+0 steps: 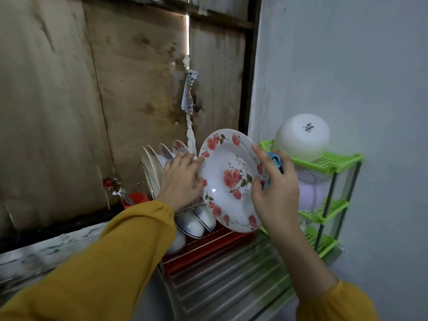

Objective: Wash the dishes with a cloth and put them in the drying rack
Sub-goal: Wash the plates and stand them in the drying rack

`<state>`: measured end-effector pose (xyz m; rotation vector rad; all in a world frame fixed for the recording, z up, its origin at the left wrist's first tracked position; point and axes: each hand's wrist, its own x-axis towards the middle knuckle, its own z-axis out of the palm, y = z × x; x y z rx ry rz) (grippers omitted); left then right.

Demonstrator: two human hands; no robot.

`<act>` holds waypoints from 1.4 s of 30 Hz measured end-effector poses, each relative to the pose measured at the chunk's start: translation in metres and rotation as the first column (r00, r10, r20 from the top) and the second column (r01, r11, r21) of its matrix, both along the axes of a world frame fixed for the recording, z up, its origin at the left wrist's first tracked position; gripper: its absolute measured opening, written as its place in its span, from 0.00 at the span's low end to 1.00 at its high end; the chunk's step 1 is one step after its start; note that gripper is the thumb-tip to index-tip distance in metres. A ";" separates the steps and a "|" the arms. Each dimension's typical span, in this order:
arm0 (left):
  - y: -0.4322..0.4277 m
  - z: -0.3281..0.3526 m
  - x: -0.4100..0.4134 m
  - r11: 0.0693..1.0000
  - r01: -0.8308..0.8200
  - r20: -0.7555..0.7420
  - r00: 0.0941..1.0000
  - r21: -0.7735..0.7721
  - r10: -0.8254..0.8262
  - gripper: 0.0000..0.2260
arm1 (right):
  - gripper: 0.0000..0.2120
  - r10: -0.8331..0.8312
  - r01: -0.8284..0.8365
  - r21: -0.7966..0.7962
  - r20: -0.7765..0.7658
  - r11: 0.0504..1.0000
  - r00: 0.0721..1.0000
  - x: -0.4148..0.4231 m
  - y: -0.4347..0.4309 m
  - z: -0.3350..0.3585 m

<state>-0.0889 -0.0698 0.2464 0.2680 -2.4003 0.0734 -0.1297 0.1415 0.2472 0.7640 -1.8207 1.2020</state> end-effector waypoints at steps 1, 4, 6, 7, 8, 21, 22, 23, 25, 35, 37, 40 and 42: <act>-0.006 0.000 -0.004 0.999 -0.024 0.030 0.999 -0.034 0.025 0.26 | 0.36 -0.006 0.006 0.004 -0.012 1.000 1.000 -0.003 -0.005 0.005; -0.017 0.003 -0.010 0.992 -0.079 0.088 0.992 -0.096 0.088 0.31 | 0.36 0.002 -0.003 -0.011 -0.034 1.000 0.999 -0.012 -0.012 0.019; -0.019 0.005 -0.016 0.985 -0.119 0.111 0.985 -0.129 0.133 0.33 | 0.35 0.025 -0.027 -0.034 -0.051 0.999 0.998 -0.017 -0.012 0.029; -0.021 0.006 -0.020 0.978 -0.139 0.125 0.979 -0.155 0.159 0.32 | 0.35 0.021 -0.024 -0.046 -0.065 0.999 0.998 -0.019 -0.011 0.034; -0.022 0.007 -0.025 0.973 -0.154 0.145 0.973 -0.173 0.180 0.32 | 0.35 0.008 -0.012 -0.058 -0.077 0.998 0.997 -0.022 -0.011 0.041; -0.019 0.029 -0.077 0.941 -0.092 0.229 0.958 -0.327 0.174 0.25 | 0.36 -0.148 0.143 -0.052 -0.132 0.988 0.980 -0.061 -0.011 0.059; -0.020 0.030 -0.079 0.935 -0.089 0.243 0.953 -0.344 0.180 0.24 | 0.36 -0.153 0.147 -0.051 -0.133 0.988 0.979 -0.065 -0.015 0.057; -0.023 0.030 -0.080 0.934 -0.089 0.246 0.952 -0.345 0.182 0.25 | 0.36 -0.154 0.149 -0.047 -0.132 0.988 0.979 -0.068 -0.019 0.054; -0.026 0.030 -0.078 0.943 -0.067 0.219 0.965 -0.325 0.144 0.31 | 0.36 -0.151 0.147 -0.036 -0.133 0.988 0.980 -0.075 -0.029 0.048; -0.043 0.019 -0.048 0.963 -0.161 0.148 0.970 -0.215 0.195 0.27 | 0.38 -0.101 0.099 -0.026 -0.081 0.995 0.992 -0.092 -0.076 0.016; -0.044 0.014 -0.042 0.944 -0.226 0.119 0.958 -0.241 0.260 0.27 | 0.37 -0.070 0.068 -0.035 -0.063 0.997 0.996 -0.093 -0.085 0.010; -0.044 0.005 -0.034 0.911 -0.330 0.081 0.930 -0.247 0.358 0.29 | 0.37 -0.051 0.049 -0.041 -0.067 0.998 0.996 -0.094 -0.096 0.001; -0.046 0.002 -0.030 0.908 -0.348 0.064 0.926 -0.233 0.372 0.30 | 0.37 -0.041 0.039 -0.031 -0.078 0.999 0.996 -0.094 -0.104 -0.004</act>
